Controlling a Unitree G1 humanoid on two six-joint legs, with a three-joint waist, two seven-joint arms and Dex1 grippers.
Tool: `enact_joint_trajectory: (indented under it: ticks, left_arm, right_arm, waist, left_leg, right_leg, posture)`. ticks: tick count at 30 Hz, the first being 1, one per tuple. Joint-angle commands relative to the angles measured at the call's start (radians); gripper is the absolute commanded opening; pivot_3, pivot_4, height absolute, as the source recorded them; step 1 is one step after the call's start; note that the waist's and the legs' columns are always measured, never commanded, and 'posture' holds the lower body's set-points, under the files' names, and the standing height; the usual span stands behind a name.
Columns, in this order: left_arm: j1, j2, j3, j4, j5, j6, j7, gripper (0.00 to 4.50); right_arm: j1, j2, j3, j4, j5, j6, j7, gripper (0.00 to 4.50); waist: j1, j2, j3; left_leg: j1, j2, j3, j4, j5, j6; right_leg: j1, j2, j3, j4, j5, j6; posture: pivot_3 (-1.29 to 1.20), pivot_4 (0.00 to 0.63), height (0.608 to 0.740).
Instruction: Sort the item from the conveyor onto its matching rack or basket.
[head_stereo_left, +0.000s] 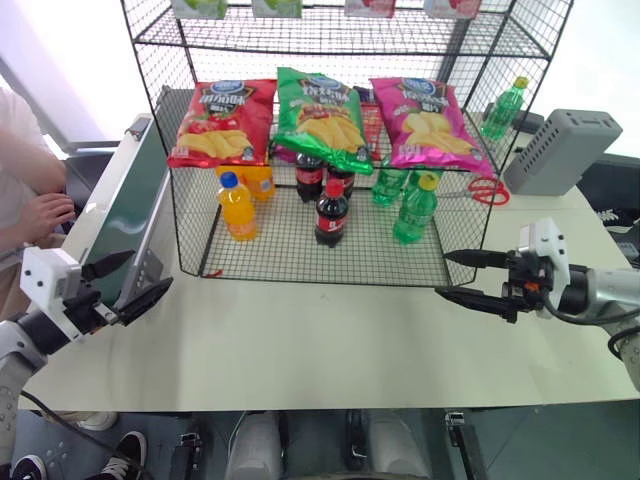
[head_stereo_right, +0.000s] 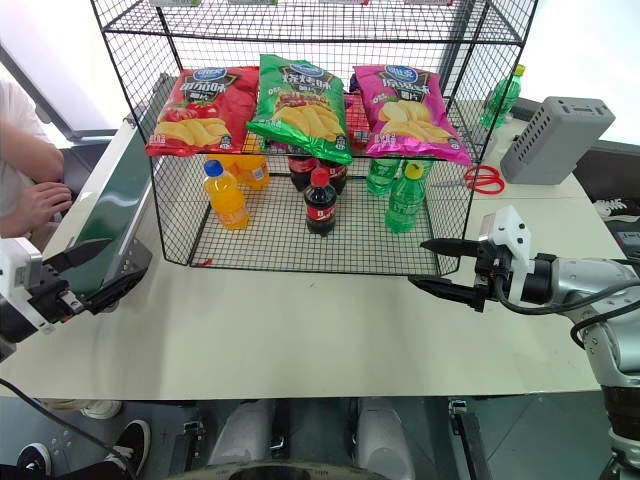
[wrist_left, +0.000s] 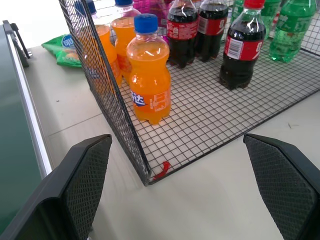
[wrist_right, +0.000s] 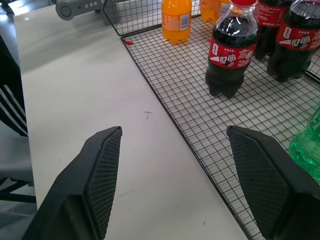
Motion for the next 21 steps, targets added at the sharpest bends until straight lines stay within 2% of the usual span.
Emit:
enact_joint_trajectory:
  ticks: [1, 6, 16, 21]
  left_arm:
    - [-0.01, 0.013, 0.011, -0.001, 0.018, -0.042, -0.01, 4.5]
    - [-0.043, 0.007, 0.018, 0.013, 0.019, -0.05, 0.016, 4.5]
    - [-0.084, 0.014, 0.038, 0.086, -0.051, -0.122, -0.143, 4.5]
    - [-0.113, 0.019, 0.025, 0.121, -0.029, -0.137, -0.146, 4.5]
  right_arm:
    - [-0.012, 0.006, -0.02, -0.023, 0.012, -0.007, -0.004, 3.46]
    - [-0.019, 0.006, -0.016, -0.021, 0.006, -0.006, -0.011, 3.46]
    - [-0.035, 0.019, -0.006, -0.002, -0.02, -0.038, -0.015, 3.46]
    - [-0.044, 0.022, -0.007, 0.008, -0.028, -0.046, -0.012, 3.46]
  waist:
    - [0.001, 0.0, 0.0]
    - [0.001, 0.0, 0.0]
    - [0.001, 0.0, 0.0]
    - [0.001, 0.0, 0.0]
  left_leg:
    - [0.0, 0.0, 0.0, 0.0, 0.0, 0.0]
    - [0.0, 0.0, 0.0, 0.0, 0.0, 0.0]
    - [0.0, 0.0, 0.0, 0.0, 0.0, 0.0]
    - [0.0, 0.0, 0.0, 0.0, 0.0, 0.0]
  right_leg:
    - [0.0, 0.0, 0.0, 0.0, 0.0, 0.0]
    - [0.0, 0.0, 0.0, 0.0, 0.0, 0.0]
    - [0.0, 0.0, 0.0, 0.0, 0.0, 0.0]
    - [0.0, 0.0, 0.0, 0.0, 0.0, 0.0]
  posture:
    - [0.0, 0.15, 0.74]
    - [0.0, 0.15, 0.74]
    - [0.0, 0.15, 0.74]
    - [0.0, 0.15, 0.74]
